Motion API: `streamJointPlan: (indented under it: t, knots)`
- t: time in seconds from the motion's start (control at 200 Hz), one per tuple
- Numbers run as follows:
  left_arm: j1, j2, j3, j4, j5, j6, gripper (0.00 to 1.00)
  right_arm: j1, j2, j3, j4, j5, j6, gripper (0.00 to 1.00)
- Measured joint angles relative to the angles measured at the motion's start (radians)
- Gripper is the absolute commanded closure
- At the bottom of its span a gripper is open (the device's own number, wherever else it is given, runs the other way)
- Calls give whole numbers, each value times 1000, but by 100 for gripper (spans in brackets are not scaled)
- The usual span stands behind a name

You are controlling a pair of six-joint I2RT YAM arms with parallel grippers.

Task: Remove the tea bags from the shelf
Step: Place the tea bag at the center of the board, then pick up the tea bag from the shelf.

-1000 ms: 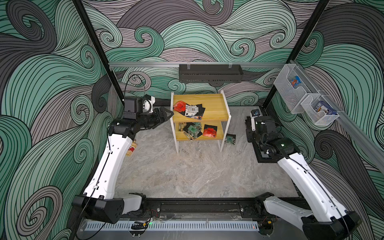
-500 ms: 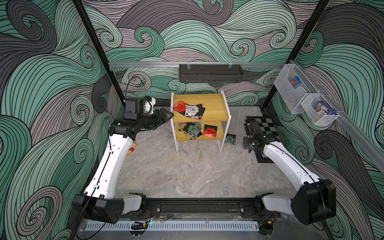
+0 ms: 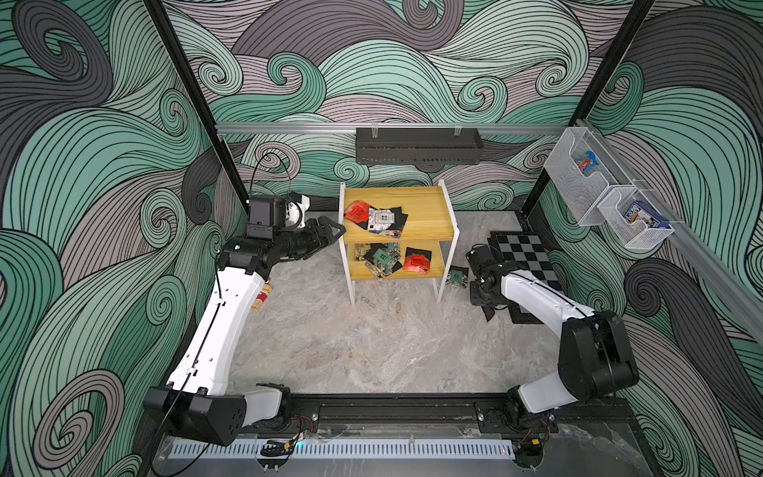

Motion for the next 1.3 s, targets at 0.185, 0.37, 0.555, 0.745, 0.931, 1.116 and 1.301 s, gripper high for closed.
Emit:
streamJointPlan:
  t: [0.185, 0.37, 0.555, 0.745, 0.931, 1.116, 1.301]
  knots:
    - [0, 0, 0, 0, -2, 0, 25, 42, 59, -1, 23, -77, 37, 100]
    - [0, 0, 0, 0, -3, 7, 25, 45, 62, -15, 54, -148, 63, 100]
    - [0, 0, 0, 0, -5, 8, 25, 45, 63, -16, 97, -210, 82, 95]
    - [0, 0, -1, 0, -6, 11, 25, 45, 64, -16, 119, -246, 84, 76]
    - [0, 0, -2, 0, -6, 11, 25, 45, 54, -19, 126, -260, 77, 69]
    - [0, 0, -2, 0, -6, 11, 25, 43, 8, -23, 127, -264, 76, 68]
    - [0, 0, -2, 0, -6, 11, 25, 33, -72, -28, 125, -274, 61, 63]
